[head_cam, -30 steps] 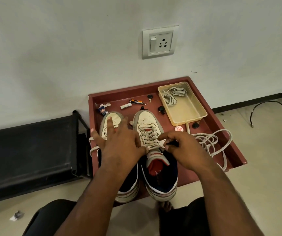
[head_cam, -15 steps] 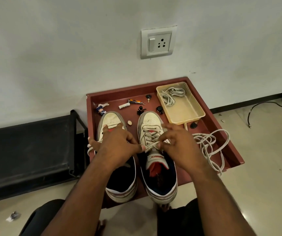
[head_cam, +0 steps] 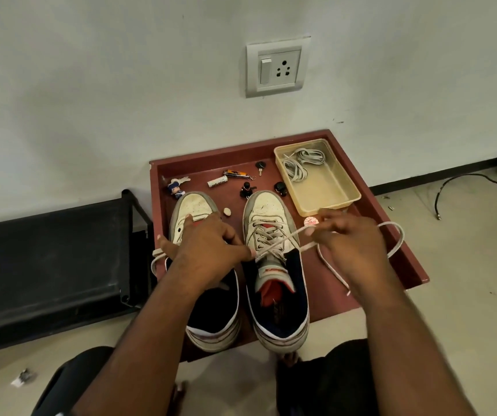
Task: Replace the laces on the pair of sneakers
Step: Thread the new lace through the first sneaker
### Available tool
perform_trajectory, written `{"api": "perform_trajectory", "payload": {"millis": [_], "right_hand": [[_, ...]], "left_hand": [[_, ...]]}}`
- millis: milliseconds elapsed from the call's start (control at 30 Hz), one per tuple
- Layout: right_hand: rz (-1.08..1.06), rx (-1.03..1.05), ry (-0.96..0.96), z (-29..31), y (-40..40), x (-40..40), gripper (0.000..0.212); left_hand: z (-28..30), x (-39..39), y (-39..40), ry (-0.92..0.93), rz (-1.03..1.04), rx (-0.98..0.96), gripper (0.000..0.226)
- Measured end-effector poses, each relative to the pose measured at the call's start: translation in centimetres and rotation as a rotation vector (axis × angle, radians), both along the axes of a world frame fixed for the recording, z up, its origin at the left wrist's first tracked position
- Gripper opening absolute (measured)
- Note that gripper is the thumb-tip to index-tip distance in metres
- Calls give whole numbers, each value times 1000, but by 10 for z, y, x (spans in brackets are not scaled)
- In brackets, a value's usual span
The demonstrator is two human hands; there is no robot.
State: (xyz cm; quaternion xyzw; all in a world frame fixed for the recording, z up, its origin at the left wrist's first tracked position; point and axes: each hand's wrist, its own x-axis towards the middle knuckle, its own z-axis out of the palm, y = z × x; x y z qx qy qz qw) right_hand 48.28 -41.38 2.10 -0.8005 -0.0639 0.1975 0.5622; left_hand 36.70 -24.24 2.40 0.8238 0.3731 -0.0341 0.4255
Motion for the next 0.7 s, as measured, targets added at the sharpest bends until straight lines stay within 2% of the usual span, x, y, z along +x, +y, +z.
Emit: {"api": "perform_trajectory", "payload": {"millis": [67,100,167,200,267,333,400,433,500,533,567,600,633,700], "right_hand": [[-161,-25,-64,0,-8,0,16],[-120,-83,-122,3,-5,-3,21],[168,-282,-236,2,5,-14,51],[339,-396,-298,1,11,-20,54],[581,-586,-397,0,24,-28,30],[620,-631,-421,-4,28,-27,4],[467,-432,-328,-3,26,-23,10],[276,-205,-214,5,25,-21,11],[-284,382,16,23,15,-14,14],[-547,628,66,29,7,-8,15],[-718,772,81,32,0,-5,15],[-782,792,71,30,-5,-1,14],[-760,709,47,25,-6,1,16],[-504,283,-75,11,-1,0,48]], "left_hand": [[3,1,-2,69,-4,70,22],[3,2,-3,92,-10,93,25],[4,3,-5,108,-19,110,26],[3,3,-5,105,-22,114,25],[3,3,-4,101,-33,122,23],[3,2,-4,99,-41,127,23],[3,1,-3,93,-39,104,23],[3,1,-3,89,-34,92,22],[2,2,-2,87,-29,87,21],[3,2,-2,89,-28,85,20],[2,3,-2,93,-27,84,19],[2,3,-2,97,-27,85,18],[3,3,-2,96,-26,84,18],[2,2,-3,87,-16,72,17]]}}
